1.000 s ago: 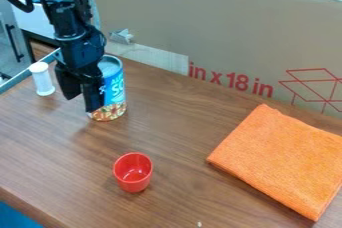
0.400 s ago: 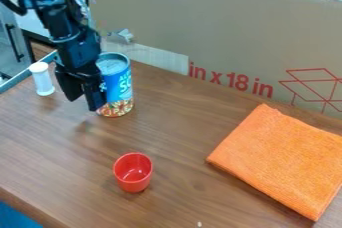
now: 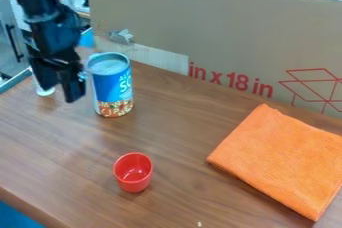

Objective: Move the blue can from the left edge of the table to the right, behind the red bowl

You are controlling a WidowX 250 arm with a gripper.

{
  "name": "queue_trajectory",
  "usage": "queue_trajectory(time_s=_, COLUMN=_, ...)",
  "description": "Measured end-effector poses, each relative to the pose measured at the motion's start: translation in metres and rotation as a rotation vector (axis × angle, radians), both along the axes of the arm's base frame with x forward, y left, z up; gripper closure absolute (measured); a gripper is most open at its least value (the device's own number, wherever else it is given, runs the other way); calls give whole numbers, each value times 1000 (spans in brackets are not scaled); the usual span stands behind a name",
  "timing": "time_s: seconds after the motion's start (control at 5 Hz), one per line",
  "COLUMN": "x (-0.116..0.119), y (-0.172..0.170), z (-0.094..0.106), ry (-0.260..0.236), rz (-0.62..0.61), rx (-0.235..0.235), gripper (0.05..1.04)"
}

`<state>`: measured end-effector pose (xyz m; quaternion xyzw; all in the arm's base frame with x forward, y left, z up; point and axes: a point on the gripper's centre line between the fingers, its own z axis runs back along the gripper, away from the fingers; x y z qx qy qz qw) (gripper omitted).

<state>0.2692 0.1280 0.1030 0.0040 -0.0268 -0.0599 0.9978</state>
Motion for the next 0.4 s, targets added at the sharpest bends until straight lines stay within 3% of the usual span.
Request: queue_trajectory(time_s=0.4, x=-50, y=4, z=30, ry=155, rz=40, rx=61, gripper=81)
